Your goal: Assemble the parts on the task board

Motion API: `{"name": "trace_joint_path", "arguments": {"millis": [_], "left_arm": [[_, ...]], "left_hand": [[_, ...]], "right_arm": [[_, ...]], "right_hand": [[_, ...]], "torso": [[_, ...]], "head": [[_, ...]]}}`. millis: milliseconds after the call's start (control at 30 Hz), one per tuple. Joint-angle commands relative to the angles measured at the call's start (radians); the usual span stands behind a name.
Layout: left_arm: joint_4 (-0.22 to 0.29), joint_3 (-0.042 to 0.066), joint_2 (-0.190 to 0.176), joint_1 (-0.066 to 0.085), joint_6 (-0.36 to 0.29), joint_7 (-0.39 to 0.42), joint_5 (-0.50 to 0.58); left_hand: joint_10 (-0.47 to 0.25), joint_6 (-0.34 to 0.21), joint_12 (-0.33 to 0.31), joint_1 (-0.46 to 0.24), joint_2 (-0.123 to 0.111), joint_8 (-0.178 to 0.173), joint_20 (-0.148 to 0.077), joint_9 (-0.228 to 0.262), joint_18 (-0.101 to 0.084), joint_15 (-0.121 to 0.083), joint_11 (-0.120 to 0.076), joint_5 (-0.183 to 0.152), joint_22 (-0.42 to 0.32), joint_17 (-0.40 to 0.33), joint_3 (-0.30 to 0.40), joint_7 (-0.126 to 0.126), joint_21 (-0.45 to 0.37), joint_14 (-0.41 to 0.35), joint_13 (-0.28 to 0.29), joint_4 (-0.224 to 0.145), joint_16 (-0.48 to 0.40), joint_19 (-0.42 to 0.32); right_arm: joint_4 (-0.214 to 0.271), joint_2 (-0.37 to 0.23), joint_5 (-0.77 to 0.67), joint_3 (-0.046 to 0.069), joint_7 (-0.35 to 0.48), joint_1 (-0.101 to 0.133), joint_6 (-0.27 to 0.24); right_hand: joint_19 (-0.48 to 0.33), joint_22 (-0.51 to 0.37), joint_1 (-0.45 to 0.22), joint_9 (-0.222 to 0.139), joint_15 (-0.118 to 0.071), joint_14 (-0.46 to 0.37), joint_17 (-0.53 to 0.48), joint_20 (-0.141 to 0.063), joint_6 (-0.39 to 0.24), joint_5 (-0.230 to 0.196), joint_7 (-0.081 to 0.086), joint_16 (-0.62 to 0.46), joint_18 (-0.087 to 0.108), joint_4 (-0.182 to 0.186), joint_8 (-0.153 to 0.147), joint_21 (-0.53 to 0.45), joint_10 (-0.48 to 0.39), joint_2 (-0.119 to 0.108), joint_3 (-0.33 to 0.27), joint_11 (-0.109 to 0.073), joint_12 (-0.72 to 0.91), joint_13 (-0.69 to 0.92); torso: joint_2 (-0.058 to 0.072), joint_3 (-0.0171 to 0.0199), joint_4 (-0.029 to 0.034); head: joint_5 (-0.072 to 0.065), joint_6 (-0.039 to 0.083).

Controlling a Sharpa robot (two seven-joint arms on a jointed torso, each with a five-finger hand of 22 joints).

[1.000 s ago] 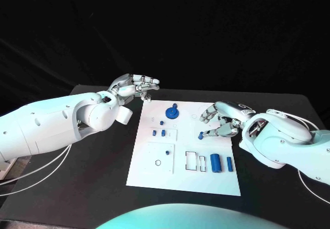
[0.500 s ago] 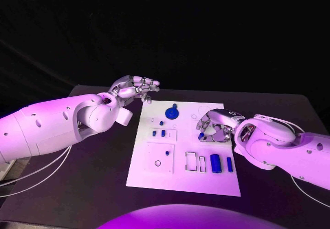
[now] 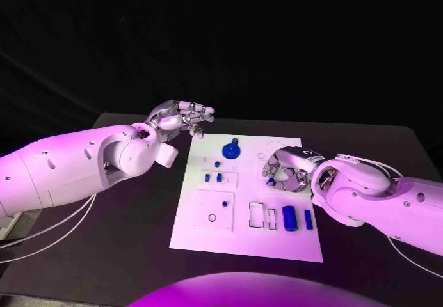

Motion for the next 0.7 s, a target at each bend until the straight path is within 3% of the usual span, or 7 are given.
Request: {"name": "trace_joint_path", "arguments": {"millis": [33,367,700], "left_arm": [[0.002,0.001,0.000,0.000,0.015,0.002,0.001],[0.003,0.001,-0.001,0.000,0.017,-0.003,0.001],[0.003,0.001,-0.001,0.000,0.018,-0.005,0.001]], "left_hand": [[-0.010,-0.005,0.000,0.006,0.006,0.003,0.007,0.001,0.014,0.005,0.000,0.003,-0.001,0.001,-0.005,-0.002,-0.004,-0.001,0.001,0.000,0.000,0.002],[-0.012,-0.006,0.001,0.006,0.006,0.003,0.007,0.001,0.014,0.005,0.001,0.003,-0.002,-0.002,-0.006,-0.001,-0.005,-0.002,0.001,0.001,0.000,0.002],[-0.013,-0.007,0.001,0.004,0.006,0.004,0.007,0.002,0.014,0.006,0.001,0.003,-0.002,-0.004,-0.008,-0.001,-0.005,-0.003,0.002,0.002,-0.001,0.002]], "right_arm": [[-0.005,0.001,-0.034,-0.003,-0.003,-0.004,0.008],[-0.011,0.004,-0.062,-0.003,-0.015,-0.005,0.018],[-0.020,0.006,-0.068,-0.004,-0.027,-0.008,0.037]], "right_hand": [[0.005,0.005,-0.007,-0.002,-0.002,0.023,0.002,-0.004,0.009,0.003,0.001,0.006,-0.013,-0.003,0.000,0.004,0.009,-0.020,0.041,-0.001,-0.010,0.001],[0.004,0.013,-0.018,-0.002,-0.001,0.023,0.004,-0.003,0.013,0.001,0.002,0.009,-0.014,-0.016,0.002,0.006,0.012,-0.053,0.095,0.001,-0.026,0.001],[-0.005,0.005,-0.057,-0.003,0.005,0.020,-0.007,0.002,0.009,-0.003,0.006,0.006,-0.012,-0.016,0.000,-0.008,-0.012,-0.088,0.097,0.008,-0.047,0.001]], "torso": [[0.000,-0.0006,-0.0005],[0.000,0.0001,-0.0008],[0.000,0.0002,-0.0006]], "head": [[0.000,0.000],[-0.001,-0.001],[-0.003,-0.002]]}}
